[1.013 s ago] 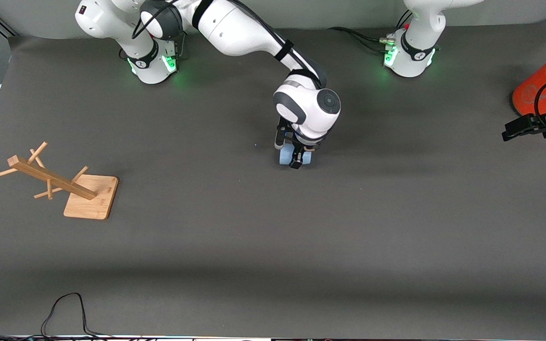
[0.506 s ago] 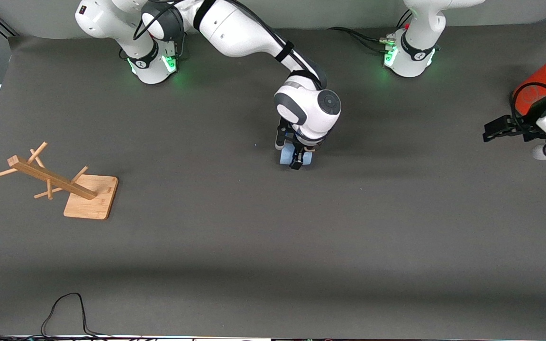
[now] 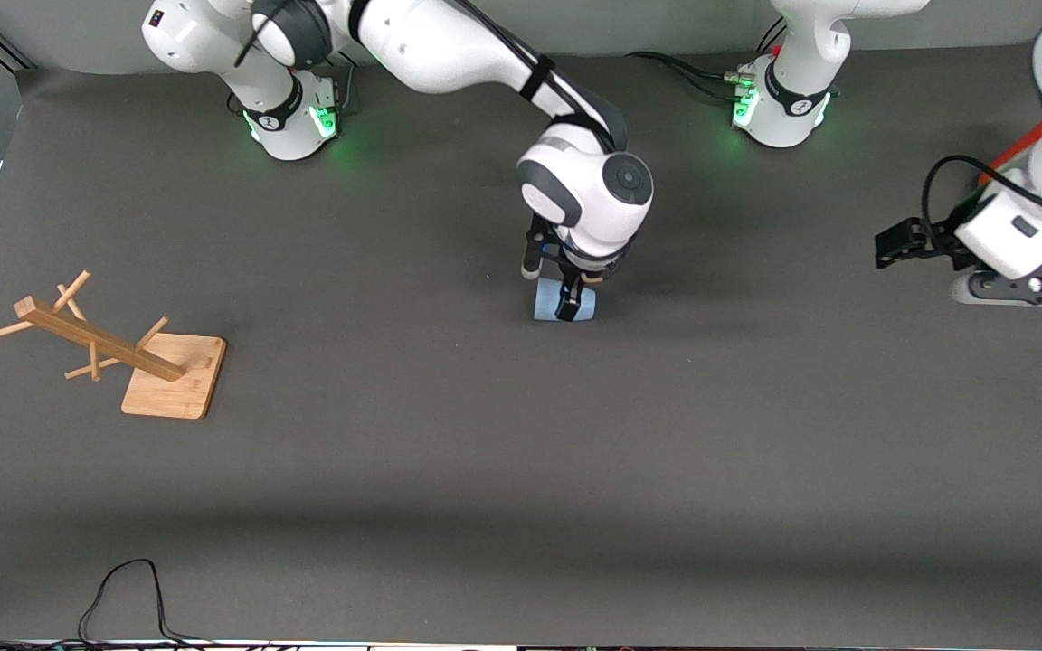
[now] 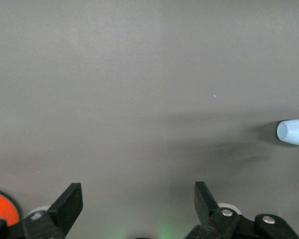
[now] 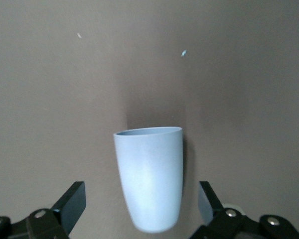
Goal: Rotate and upright cup with both arms
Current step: 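Lower the held cup toward the table with the right gripper, then release the cup with the right gripper while the left gripper approaches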
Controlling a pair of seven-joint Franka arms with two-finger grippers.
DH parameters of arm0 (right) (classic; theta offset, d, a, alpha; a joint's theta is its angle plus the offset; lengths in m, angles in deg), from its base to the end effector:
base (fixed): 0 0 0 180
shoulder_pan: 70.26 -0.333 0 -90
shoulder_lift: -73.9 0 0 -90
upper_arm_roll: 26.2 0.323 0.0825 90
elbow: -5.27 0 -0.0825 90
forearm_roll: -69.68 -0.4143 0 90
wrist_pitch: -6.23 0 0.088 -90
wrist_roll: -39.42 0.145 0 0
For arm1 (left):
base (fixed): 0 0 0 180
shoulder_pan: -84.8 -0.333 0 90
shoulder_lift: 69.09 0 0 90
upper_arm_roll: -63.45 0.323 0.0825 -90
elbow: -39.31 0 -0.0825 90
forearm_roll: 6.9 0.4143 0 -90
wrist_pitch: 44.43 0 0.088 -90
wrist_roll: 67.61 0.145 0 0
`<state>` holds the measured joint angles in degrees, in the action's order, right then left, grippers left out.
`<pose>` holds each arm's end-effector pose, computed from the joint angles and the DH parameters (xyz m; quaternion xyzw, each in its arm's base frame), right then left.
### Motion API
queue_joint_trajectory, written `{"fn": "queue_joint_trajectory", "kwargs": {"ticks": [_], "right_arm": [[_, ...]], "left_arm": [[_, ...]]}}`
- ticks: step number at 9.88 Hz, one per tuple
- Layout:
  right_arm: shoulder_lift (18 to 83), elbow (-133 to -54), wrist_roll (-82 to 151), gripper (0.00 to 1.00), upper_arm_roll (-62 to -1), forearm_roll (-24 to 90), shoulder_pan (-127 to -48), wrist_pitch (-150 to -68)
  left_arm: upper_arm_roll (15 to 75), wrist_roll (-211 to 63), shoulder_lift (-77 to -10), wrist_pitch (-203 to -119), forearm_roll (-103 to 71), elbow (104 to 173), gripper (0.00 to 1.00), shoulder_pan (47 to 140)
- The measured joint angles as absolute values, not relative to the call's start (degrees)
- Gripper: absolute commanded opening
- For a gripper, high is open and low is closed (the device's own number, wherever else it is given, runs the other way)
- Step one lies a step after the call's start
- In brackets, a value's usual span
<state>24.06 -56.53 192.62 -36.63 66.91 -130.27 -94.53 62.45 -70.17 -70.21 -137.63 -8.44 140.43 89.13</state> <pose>0.4685 0.6179 0.2496 0.6298 -0.7701 0.0652 0.0771 0.5659 -0.0566 0.5125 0.9979 -0.0226 -0.0601 0.0091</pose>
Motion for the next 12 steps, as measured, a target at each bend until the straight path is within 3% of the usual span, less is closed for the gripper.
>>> {"fn": "queue_joint_trajectory", "kwargs": {"ticks": [4, 7, 10, 12], "right_arm": [[47.0, -66.5, 167.5, 1.00, -29.4, 66.9, -114.4, -80.5], [60.5, -75.1, 136.8, 1.00, -25.3, 68.6, -97.9, -74.5], [69.7, -82.5, 103.6, 1.00, -23.4, 71.0, -82.2, -74.5], [71.6, -83.7, 84.1, 1.00, -23.3, 72.5, -74.3, -74.9]], "left_arm": [[62.3, -74.6, -70.0, -138.3, -12.9, 142.4, 0.99, 90.5], [61.7, -87.2, -69.5, -141.6, -12.8, 143.0, 0.99, 98.9], [61.5, -102.5, -67.4, -145.7, -8.4, 143.1, 0.99, 108.9], [61.4, -111.4, -63.8, -148.1, -4.3, 142.7, 0.99, 115.9]]}}
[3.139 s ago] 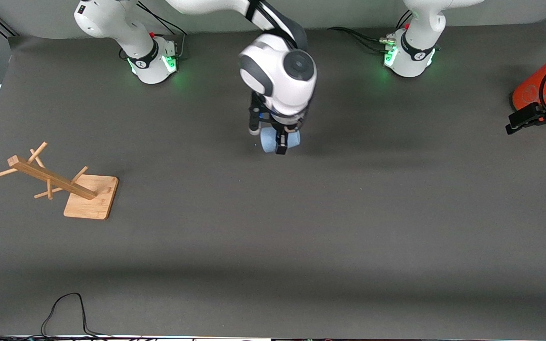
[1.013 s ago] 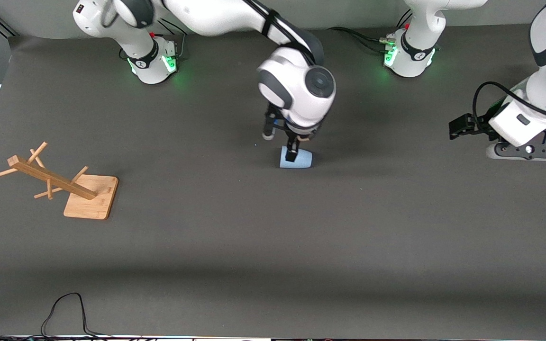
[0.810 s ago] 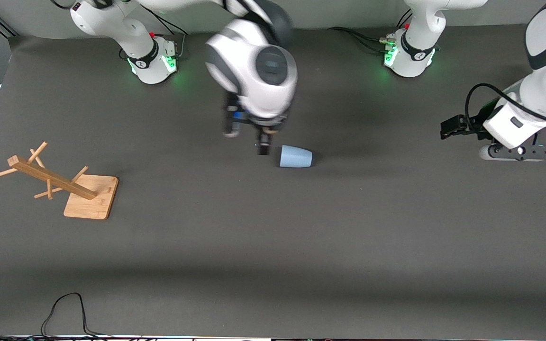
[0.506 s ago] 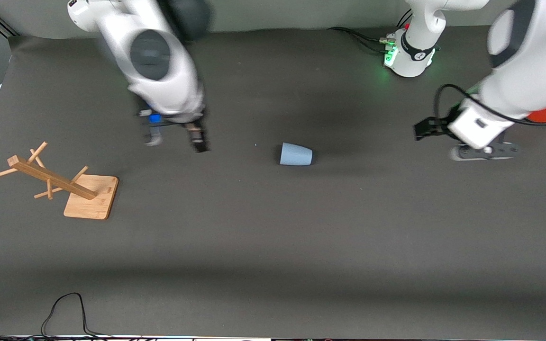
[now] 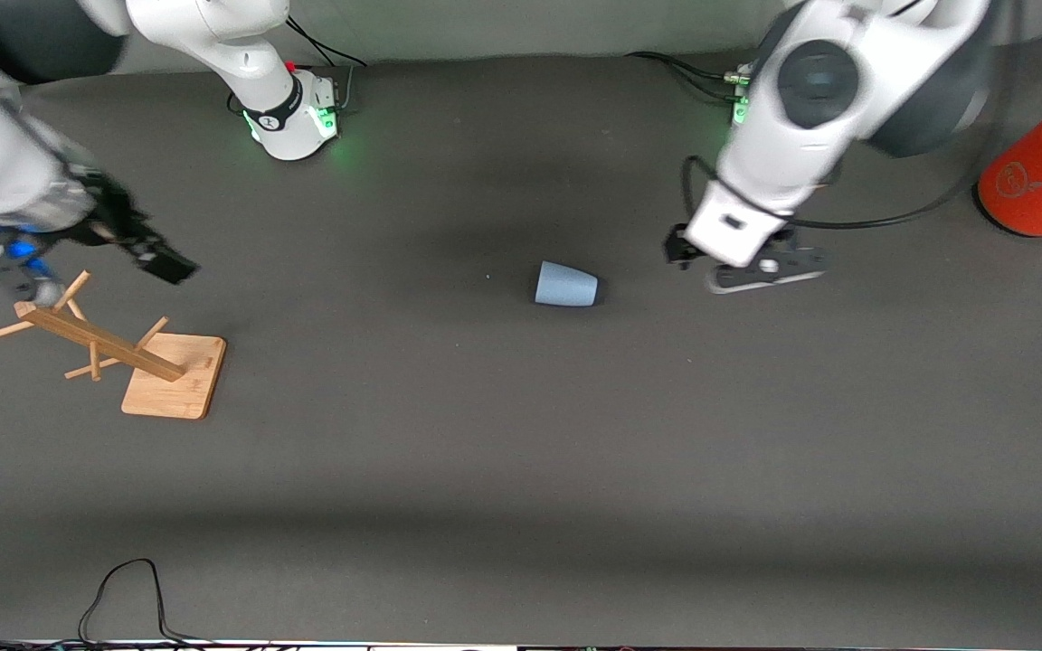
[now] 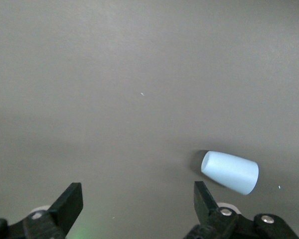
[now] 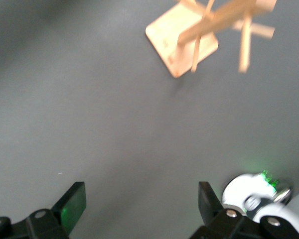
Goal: Rotate and upright cup with both arms
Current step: 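Reach the left gripper to the cup lying on its side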
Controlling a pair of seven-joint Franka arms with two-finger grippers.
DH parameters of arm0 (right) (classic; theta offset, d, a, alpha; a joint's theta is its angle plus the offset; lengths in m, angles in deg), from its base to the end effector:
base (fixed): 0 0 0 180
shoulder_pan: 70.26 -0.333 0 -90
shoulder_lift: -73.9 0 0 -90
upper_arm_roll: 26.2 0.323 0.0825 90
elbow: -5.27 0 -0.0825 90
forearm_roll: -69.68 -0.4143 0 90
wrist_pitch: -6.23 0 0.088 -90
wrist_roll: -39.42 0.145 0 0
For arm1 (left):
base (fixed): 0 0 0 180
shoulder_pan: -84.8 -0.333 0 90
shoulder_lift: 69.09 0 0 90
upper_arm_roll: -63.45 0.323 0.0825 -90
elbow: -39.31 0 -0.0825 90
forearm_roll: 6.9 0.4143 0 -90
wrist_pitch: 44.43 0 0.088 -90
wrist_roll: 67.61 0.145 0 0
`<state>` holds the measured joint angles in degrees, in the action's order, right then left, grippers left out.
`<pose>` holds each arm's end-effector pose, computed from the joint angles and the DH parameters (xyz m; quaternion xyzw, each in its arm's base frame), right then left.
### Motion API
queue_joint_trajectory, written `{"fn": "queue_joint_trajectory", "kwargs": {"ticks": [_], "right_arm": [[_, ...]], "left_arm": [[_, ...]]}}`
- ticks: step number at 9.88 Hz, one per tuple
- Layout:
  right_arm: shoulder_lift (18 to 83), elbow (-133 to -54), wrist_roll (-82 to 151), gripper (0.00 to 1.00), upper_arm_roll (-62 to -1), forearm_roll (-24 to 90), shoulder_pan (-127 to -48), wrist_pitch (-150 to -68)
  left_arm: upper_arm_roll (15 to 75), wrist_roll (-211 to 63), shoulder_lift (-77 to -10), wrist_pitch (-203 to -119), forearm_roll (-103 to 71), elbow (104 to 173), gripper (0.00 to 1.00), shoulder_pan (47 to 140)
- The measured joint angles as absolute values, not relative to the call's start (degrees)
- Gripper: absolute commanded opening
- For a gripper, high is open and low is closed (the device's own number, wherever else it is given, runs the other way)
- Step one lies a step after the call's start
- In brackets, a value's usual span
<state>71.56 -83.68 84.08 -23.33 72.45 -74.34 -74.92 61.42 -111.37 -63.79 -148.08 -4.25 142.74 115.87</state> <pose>0.5695 0.0613 0.5675 0.9419 -0.3233 -0.0695 0.0592 0.5107 -0.3257 0.4400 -0.9951 -0.0864 0.0219 0.0436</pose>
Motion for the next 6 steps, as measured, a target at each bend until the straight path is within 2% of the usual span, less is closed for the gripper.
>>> {"fn": "queue_joint_trajectory", "kwargs": {"ticks": [2, 6], "right_arm": [[71.6, -84.1, 69.1, 1.00, -23.5, 72.7, -69.7, -77.3], [71.4, -85.0, 47.9, 1.00, -26.9, 72.7, -68.9, -84.1]], "left_arm": [[61.4, -120.2, -58.1, -148.8, 0.0, 140.7, 0.98, 123.0], [61.3, -133.5, -47.1, -148.8, 7.3, 136.6, 0.96, 137.4]]}}
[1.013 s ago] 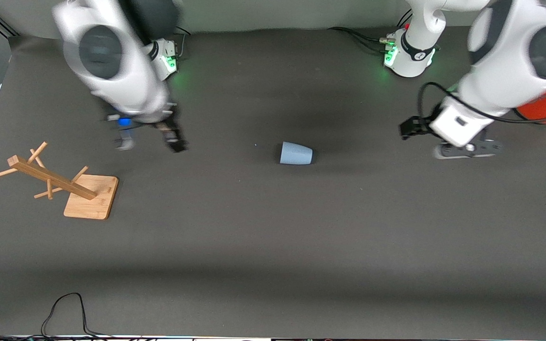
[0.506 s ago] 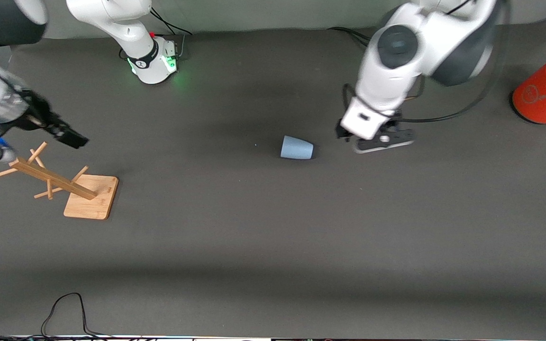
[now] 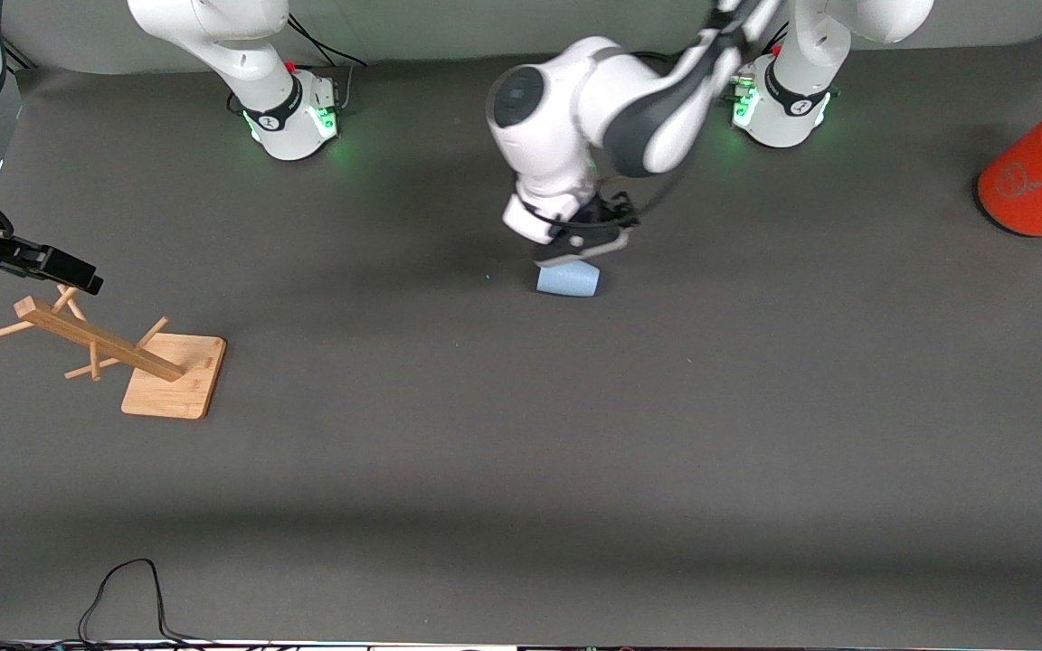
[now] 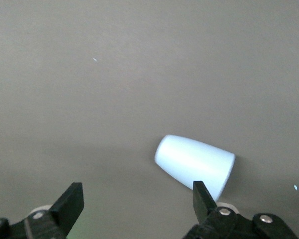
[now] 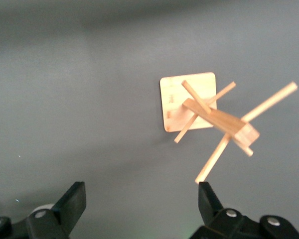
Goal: Rotate and upright cup with both arms
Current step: 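Reach the left gripper to the cup lying on its side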
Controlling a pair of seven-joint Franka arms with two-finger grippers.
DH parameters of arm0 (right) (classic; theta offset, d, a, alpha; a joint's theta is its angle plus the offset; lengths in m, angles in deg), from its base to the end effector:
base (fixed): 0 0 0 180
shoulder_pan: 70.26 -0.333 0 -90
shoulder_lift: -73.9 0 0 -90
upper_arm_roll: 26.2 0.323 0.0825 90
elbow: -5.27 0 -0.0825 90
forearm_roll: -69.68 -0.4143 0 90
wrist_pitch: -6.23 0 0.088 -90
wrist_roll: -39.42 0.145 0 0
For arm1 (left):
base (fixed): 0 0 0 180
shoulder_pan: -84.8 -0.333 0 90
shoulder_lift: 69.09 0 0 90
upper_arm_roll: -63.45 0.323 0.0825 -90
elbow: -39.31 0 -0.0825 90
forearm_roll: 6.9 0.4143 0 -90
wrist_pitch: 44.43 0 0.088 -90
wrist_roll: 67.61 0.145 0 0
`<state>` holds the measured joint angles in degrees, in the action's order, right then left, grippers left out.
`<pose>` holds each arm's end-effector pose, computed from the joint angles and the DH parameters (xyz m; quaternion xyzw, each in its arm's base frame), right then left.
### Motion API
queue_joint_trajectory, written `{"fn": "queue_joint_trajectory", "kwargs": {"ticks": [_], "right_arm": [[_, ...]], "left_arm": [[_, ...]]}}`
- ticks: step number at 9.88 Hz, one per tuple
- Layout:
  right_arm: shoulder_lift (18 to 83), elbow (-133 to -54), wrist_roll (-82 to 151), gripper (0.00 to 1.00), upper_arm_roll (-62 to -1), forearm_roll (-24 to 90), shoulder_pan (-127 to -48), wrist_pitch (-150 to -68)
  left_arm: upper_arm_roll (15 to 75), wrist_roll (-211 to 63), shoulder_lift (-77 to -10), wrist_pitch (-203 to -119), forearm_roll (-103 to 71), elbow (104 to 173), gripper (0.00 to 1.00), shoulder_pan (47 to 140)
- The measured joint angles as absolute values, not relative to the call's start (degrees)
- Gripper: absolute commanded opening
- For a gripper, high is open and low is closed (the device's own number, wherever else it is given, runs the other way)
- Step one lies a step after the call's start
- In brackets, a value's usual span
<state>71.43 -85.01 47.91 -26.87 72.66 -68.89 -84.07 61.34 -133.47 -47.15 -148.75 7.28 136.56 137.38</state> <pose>0.5952 -0.0286 0.5662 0.9953 -0.0910 -0.0199 0.0274 0.3998 -0.5117 0.3119 -0.9846 -0.0508 -0.0300 0.1647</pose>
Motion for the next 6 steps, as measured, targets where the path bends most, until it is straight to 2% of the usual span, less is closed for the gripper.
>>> {"fn": "queue_joint_trajectory", "kwargs": {"ticks": [4, 5, 6], "right_arm": [[71.4, -86.9, 37.8, 1.00, -26.9, 71.8, -68.9, -89.5], [71.5, -86.9, 37.1, 1.00, -26.9, 71.1, -68.9, -89.5], [71.5, -86.9, 36.8, 1.00, -26.9, 70.7, -68.9, -89.6]], "left_arm": [[61.5, -139.6, -37.2, -148.2, 12.4, 132.7, 0.95, 146.4], [61.5, -140.6, -34.1, -148.2, 13.5, 131.4, 0.90, 147.2], [61.5, -141.0, -30.7, -148.2, 14.2, 129.1, 0.78, 147.5]]}}
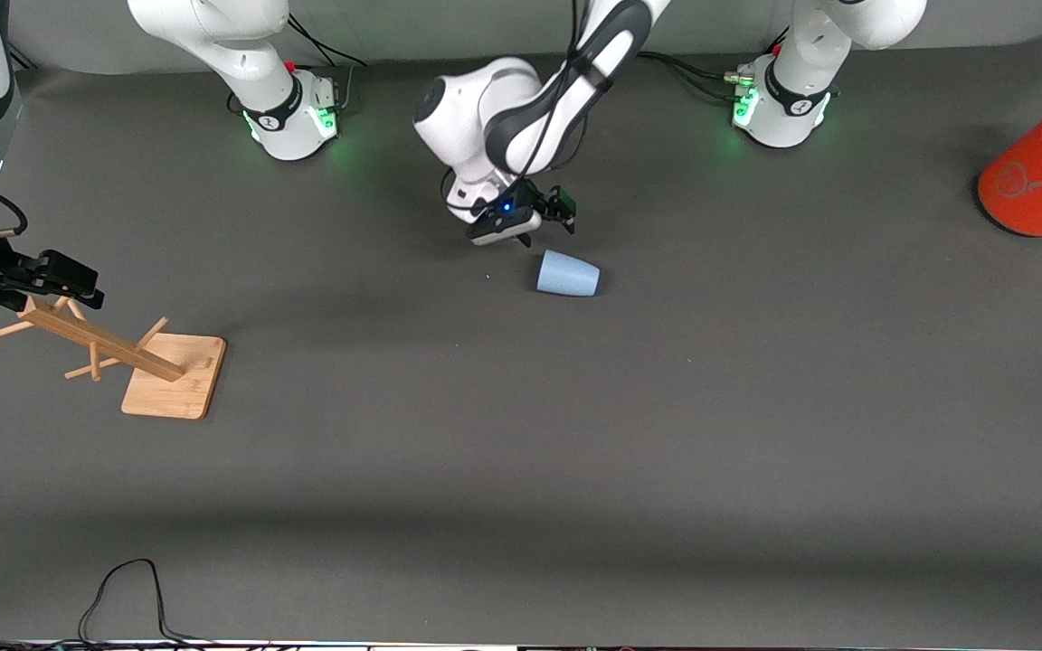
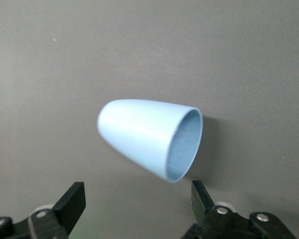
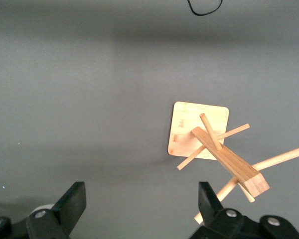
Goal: Rotate and upright cup with both arms
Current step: 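Grasp the cup with the left gripper and rotate it upright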
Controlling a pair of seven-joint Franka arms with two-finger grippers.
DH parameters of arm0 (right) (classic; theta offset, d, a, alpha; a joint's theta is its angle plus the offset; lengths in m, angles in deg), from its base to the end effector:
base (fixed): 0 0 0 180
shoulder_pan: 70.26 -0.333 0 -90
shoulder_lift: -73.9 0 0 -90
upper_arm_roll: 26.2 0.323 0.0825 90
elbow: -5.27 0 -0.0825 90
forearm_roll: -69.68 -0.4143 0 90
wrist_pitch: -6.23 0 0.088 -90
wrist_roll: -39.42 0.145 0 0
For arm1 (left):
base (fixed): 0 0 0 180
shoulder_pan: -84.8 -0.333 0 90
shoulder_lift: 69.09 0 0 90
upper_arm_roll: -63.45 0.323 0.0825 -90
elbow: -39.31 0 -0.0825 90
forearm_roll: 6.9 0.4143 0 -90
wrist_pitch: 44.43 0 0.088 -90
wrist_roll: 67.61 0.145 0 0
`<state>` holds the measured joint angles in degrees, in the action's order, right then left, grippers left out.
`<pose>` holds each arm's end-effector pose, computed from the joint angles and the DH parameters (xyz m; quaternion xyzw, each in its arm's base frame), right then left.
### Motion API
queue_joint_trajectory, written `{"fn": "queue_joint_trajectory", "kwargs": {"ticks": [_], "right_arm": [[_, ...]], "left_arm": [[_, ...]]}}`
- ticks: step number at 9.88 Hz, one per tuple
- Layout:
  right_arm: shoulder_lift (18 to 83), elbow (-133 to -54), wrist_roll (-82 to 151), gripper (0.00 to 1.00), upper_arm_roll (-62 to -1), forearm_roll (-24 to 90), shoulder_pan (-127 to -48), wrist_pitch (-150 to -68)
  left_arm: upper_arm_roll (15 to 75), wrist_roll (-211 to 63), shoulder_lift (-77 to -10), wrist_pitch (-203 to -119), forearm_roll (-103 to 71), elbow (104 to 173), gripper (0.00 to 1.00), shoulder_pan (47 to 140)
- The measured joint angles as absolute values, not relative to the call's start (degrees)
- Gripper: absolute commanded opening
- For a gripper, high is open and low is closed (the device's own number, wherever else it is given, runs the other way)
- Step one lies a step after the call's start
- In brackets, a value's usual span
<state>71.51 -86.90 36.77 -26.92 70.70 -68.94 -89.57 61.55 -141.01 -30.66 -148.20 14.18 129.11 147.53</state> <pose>0.6061 -0.0239 0.5585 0.9999 0.0061 0.0104 0.0096 0.3261 -0.5832 0.1804 -0.9660 0.0050 -0.0691 0.2491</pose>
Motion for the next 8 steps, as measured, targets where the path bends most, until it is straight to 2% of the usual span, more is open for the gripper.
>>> {"fn": "queue_joint_trajectory", "kwargs": {"ticks": [2, 3, 4, 5, 8], "right_arm": [[71.5, -86.9, 36.5, 1.00, -26.9, 70.5, -69.2, -89.6], [71.5, -86.9, 36.5, 1.00, -27.3, 70.5, -69.9, -89.6], [71.5, -86.9, 36.5, 1.00, -28.3, 70.5, -71.0, -89.6], [71.5, -86.9, 36.5, 1.00, -29.1, 70.5, -71.7, -89.6], [71.5, -86.9, 36.4, 1.00, -29.6, 70.5, -71.9, -89.7]], "left_arm": [[61.9, -141.1, -25.9, -148.2, 15.0, 125.4, 0.52, 147.6], [62.3, -141.1, -25.3, -147.8, 15.4, 124.5, 0.31, 147.6], [62.6, -141.1, -25.5, -146.6, 16.1, 123.8, 0.14, 147.5], [62.8, -141.1, -25.5, -145.9, 16.9, 123.3, 0.03, 147.5], [63.0, -141.1, -25.7, -143.5, 17.5, 122.7, 0.00, 147.5]]}}
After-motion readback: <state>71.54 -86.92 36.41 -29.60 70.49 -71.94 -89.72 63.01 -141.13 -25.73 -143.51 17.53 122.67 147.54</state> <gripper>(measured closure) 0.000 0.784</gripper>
